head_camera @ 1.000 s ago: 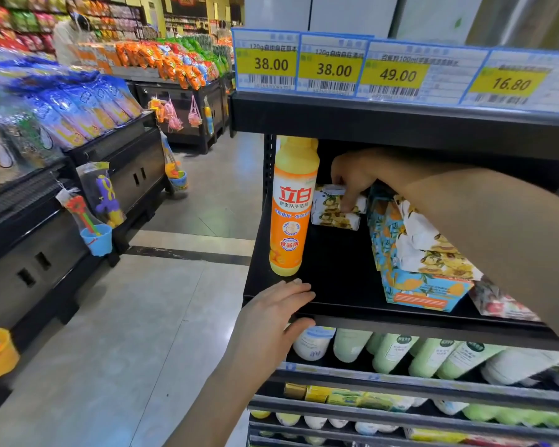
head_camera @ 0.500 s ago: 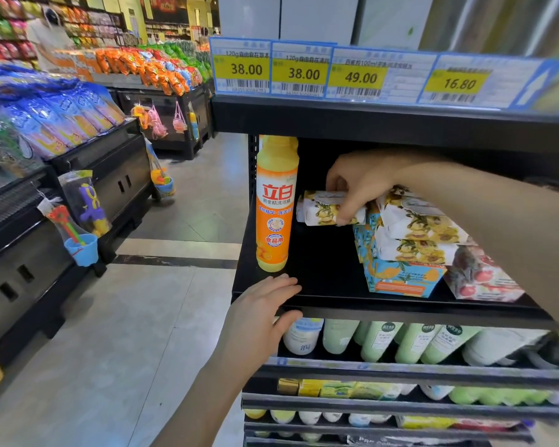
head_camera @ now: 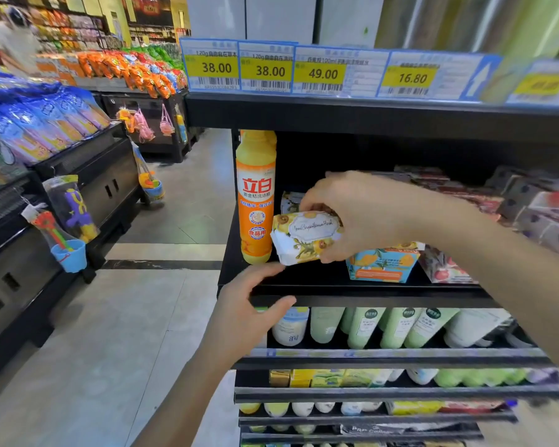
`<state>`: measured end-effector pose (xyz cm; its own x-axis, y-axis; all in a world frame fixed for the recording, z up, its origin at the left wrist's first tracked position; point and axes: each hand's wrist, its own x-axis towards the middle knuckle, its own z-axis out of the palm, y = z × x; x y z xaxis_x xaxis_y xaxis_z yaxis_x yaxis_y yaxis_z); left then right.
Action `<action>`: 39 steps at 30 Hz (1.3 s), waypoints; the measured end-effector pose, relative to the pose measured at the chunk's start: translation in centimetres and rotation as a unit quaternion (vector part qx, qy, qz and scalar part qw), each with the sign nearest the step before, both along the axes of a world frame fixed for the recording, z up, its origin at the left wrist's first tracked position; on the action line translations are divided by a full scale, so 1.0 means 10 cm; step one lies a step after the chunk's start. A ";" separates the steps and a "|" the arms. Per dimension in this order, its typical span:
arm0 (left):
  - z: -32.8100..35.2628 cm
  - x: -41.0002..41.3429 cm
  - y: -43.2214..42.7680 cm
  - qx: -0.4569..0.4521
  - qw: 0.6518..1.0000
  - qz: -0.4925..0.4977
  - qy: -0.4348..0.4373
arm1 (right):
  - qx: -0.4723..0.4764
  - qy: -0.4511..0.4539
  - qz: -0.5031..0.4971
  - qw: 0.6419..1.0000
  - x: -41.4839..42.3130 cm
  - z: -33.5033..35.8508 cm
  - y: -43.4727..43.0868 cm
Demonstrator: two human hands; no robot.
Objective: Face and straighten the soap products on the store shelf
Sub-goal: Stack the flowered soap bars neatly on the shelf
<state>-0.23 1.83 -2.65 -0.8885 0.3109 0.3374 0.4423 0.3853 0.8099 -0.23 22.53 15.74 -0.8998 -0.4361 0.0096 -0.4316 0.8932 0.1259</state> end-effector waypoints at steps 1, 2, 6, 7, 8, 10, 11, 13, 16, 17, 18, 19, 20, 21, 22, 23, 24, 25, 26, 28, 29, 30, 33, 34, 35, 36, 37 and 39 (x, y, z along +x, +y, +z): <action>0.07 0.05 -0.01 0.076 0.995 -0.029 -0.055 | -0.011 0.013 0.010 1.000 0.08 -0.03 -0.01; 0.13 0.09 -0.02 0.155 0.980 -0.067 -0.103 | -0.024 0.025 0.020 0.999 0.15 -0.08 -0.02; 0.34 0.26 0.02 0.309 0.921 -0.137 -0.193 | -0.082 0.077 0.041 0.993 0.43 -0.35 -0.06; 0.37 0.29 0.04 0.322 0.915 -0.128 -0.205 | -0.102 0.084 0.041 0.990 0.48 -0.43 -0.06; 0.40 0.31 0.05 0.331 0.912 -0.109 -0.215 | -0.131 0.084 0.035 0.987 0.52 -0.49 -0.06; 0.42 0.34 0.07 0.341 0.909 -0.081 -0.225 | -0.208 0.068 0.017 0.976 0.61 -0.60 -0.06; 0.43 0.36 0.08 0.347 0.906 -0.078 -0.230 | -0.244 0.059 0.009 0.968 0.64 -0.65 -0.05; 0.45 0.39 0.08 0.365 0.895 -0.078 -0.243 | -0.308 0.049 -0.007 0.950 0.72 -0.77 -0.04; 0.47 0.40 0.07 0.369 0.893 -0.079 -0.247 | -0.482 -0.006 -0.057 0.874 0.84 -0.99 -0.05; 0.46 0.40 0.07 0.362 0.896 -0.078 -0.245 | -0.558 -0.038 -0.077 0.826 0.88 -1.05 -0.08; 0.46 0.40 0.07 0.358 0.898 -0.078 -0.246 | -0.620 -0.061 -0.096 0.776 0.91 -1.11 -0.12; 0.45 0.40 0.07 0.356 0.898 -0.077 -0.248 | -0.666 -0.071 -0.112 0.734 0.94 -1.17 -0.15; 0.45 0.40 0.08 0.356 0.897 -0.079 -0.250 | -0.701 -0.076 -0.126 0.698 0.95 -1.22 -0.17; 0.44 0.40 0.08 0.356 0.896 -0.081 -0.253 | -0.728 -0.079 -0.133 0.668 0.95 -1.26 -0.19; 0.44 0.41 0.09 0.354 0.896 -0.085 -0.255 | -0.749 -0.083 -0.136 0.644 0.95 -1.29 -0.20; 0.44 0.42 0.09 0.350 0.897 -0.089 -0.256 | -0.767 -0.090 -0.136 0.620 0.96 -1.31 -0.21; 0.45 0.43 0.09 0.347 0.897 -0.095 -0.256 | -0.784 -0.096 -0.136 0.598 0.96 -1.32 -0.22; 0.44 0.43 0.09 0.345 0.897 -0.101 -0.256 | -0.797 -0.100 -0.136 0.579 0.96 -1.33 -0.22; 0.44 0.44 0.09 0.344 0.897 -0.107 -0.257 | -0.805 -0.100 -0.138 0.568 0.96 -1.34 -0.22; 0.43 0.44 0.09 0.337 0.898 -0.114 -0.258 | -0.812 -0.099 -0.141 0.558 0.96 -1.36 -0.21; 0.43 0.44 0.08 0.334 0.899 -0.114 -0.258 | -0.813 -0.099 -0.141 0.556 0.96 -1.37 -0.21; 0.43 0.45 0.09 0.334 0.899 -0.113 -0.259 | -0.812 -0.098 -0.142 0.557 0.96 -1.37 -0.20; 0.42 0.45 0.09 0.332 0.901 -0.112 -0.257 | -0.810 -0.094 -0.140 0.561 0.96 -1.38 -0.20; 0.42 0.44 0.09 0.332 0.901 -0.111 -0.257 | -0.812 -0.093 -0.140 0.560 0.96 -1.38 -0.20; 0.42 0.44 0.09 0.331 0.902 -0.109 -0.257 | -0.814 -0.092 -0.140 0.557 0.96 -1.39 -0.20; 0.42 0.44 0.09 0.329 0.903 -0.106 -0.255 | -0.815 -0.089 -0.141 0.555 0.96 -1.40 -0.20; 0.42 0.43 0.09 0.327 0.905 -0.101 -0.254 | -0.816 -0.085 -0.140 0.555 0.96 -1.40 -0.19; 0.41 0.43 0.09 0.330 0.904 -0.088 -0.259 | -0.815 -0.074 -0.135 0.559 0.95 -1.42 -0.17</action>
